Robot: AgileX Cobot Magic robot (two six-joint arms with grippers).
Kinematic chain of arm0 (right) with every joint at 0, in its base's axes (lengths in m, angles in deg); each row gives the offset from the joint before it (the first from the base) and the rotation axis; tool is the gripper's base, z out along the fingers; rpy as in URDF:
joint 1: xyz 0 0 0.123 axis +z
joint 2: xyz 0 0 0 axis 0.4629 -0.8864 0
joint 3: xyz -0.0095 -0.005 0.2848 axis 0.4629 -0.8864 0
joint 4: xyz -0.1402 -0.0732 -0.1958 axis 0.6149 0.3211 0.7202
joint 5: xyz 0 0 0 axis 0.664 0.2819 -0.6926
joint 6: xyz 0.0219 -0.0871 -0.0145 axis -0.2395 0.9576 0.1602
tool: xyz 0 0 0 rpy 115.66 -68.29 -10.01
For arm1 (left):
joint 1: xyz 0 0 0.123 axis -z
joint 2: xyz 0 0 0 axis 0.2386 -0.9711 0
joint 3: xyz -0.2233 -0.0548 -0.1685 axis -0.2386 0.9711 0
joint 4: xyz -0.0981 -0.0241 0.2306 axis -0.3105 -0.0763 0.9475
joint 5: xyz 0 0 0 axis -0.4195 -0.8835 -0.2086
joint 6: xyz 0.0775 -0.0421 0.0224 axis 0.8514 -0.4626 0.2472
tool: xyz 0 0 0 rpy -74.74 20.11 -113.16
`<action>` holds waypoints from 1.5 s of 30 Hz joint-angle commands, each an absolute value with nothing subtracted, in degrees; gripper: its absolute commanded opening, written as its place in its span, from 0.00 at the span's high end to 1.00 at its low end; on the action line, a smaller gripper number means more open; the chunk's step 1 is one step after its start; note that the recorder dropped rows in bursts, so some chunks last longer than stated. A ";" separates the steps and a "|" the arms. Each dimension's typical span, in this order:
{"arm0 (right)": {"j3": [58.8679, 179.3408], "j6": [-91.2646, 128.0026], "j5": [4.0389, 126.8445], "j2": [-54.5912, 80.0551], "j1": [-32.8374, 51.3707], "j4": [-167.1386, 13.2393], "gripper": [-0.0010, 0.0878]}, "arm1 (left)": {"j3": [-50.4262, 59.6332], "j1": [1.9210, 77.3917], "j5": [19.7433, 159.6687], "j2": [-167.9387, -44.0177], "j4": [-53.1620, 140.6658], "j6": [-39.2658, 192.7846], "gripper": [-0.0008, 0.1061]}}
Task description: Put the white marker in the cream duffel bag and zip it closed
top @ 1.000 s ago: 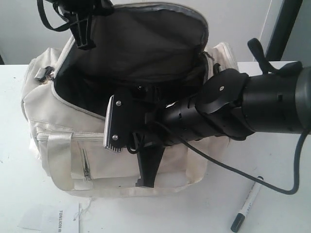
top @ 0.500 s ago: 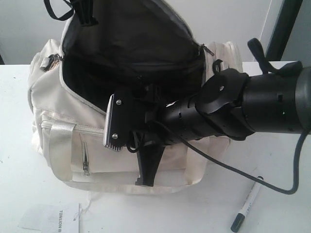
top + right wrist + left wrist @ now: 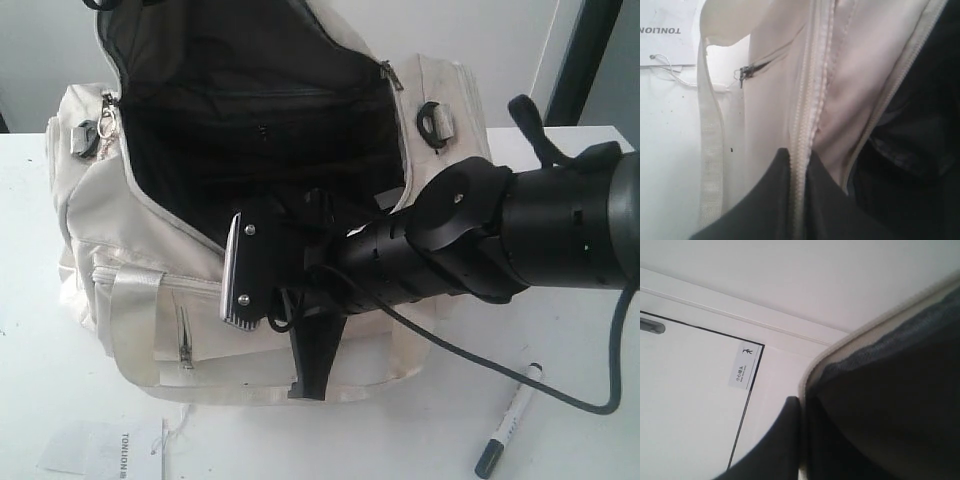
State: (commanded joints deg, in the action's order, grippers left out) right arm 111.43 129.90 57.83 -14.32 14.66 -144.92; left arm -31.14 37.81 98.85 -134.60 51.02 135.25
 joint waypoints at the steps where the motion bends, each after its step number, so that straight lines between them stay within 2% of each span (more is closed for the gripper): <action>1: 111.43 129.45 57.83 -14.33 14.66 -144.92 0.99 | -31.14 37.81 97.95 -134.71 51.02 135.11 0.99; 3: 111.43 128.30 58.99 -14.33 14.66 -145.03 0.96 | -31.14 37.81 97.17 -134.71 51.02 135.11 0.99; 5: 111.43 126.34 60.67 -14.33 14.66 -145.29 0.87 | -31.14 37.81 96.50 -134.71 51.02 134.38 0.98; 9: 111.43 125.22 61.43 -13.90 14.66 -145.29 0.52 | -31.14 37.81 93.15 -134.71 51.02 133.85 0.83; 12: 111.43 123.11 62.65 -12.29 14.66 -145.29 0.30 | -31.14 37.81 92.68 -134.61 51.02 133.85 0.72; 14: 111.43 120.87 64.32 -10.41 14.66 -145.29 0.23 | -31.14 37.81 92.79 -134.47 51.02 133.85 0.67; 16: 111.43 117.45 65.93 -7.54 14.66 -145.29 0.21 | -31.14 37.81 92.79 -134.37 51.02 133.85 0.65; 22: 111.43 99.08 63.37 1.37 14.66 -145.29 0.21 | -31.14 37.81 92.73 -134.34 51.02 133.96 0.65; 26: 111.43 85.77 52.79 6.14 14.66 -144.63 0.23 | -31.14 37.81 92.62 -134.34 51.02 133.96 0.65; 29: 111.43 77.99 43.16 8.46 14.66 -140.76 0.28 | -31.14 37.81 92.62 -134.34 51.02 133.96 0.65; 32: 111.43 70.75 35.82 10.03 14.66 -131.76 0.38 | -31.14 37.81 92.62 -134.34 51.02 133.96 0.65; 40: 111.43 56.58 23.82 12.57 14.66 -109.90 0.80 | -31.14 37.81 92.62 -134.34 51.02 133.96 0.65; 45: 111.43 49.90 19.52 13.07 14.66 -104.48 0.95 | -31.14 37.81 92.62 -134.34 51.02 133.96 0.65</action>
State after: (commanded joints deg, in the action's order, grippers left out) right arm 111.43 49.90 19.52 13.07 14.66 -104.48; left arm -31.14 37.81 92.62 -134.34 51.02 133.96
